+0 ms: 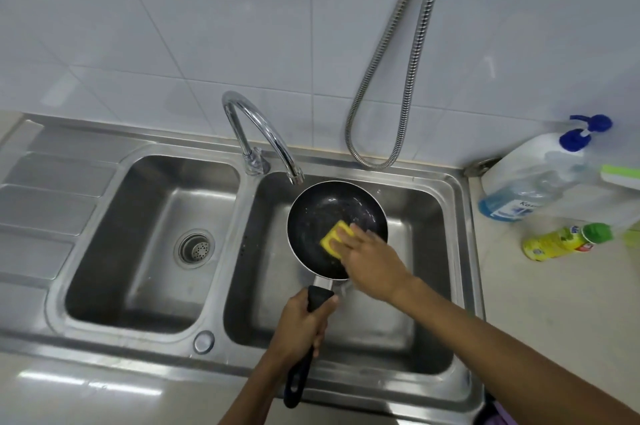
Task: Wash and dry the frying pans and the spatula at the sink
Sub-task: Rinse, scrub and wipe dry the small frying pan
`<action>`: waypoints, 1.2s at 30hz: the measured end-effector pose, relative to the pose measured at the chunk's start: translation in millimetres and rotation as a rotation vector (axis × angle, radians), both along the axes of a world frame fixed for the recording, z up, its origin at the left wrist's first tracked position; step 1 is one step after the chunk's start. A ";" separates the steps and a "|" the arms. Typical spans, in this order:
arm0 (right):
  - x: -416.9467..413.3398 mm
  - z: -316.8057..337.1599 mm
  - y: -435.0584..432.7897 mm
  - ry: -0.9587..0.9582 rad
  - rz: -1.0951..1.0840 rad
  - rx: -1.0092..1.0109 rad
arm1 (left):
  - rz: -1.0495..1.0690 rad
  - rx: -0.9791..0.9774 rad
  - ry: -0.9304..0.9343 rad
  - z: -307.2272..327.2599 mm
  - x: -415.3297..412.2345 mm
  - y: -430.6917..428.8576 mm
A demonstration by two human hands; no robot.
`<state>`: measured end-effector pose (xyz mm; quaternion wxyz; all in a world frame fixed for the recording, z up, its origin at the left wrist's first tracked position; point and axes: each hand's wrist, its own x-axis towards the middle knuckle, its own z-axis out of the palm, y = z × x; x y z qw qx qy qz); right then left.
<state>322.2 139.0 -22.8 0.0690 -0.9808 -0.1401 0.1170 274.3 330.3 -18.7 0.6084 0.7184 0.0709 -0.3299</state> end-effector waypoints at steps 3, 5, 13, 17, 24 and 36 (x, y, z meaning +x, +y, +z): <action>-1.4 -2.8 26.8 0.030 -0.003 0.072 | -0.051 0.002 0.011 -2.1 -6.3 -8.4; 22.2 -2.5 26.1 0.013 -0.067 0.017 | -0.049 -0.011 0.037 -4.4 -11.3 -9.8; -19.2 -12.9 -3.1 0.171 -0.040 -0.021 | -0.031 0.034 0.059 -17.7 -18.9 -0.6; -8.2 -16.0 34.0 0.171 -0.040 0.032 | -0.066 0.072 0.040 -16.6 -27.5 -8.0; 7.1 -12.6 -2.9 0.167 -0.217 -0.017 | 0.005 0.076 0.086 -11.5 -26.6 -3.7; 30.0 -8.8 11.2 0.181 -0.220 0.077 | -0.061 0.081 0.031 0.1 -24.0 -19.6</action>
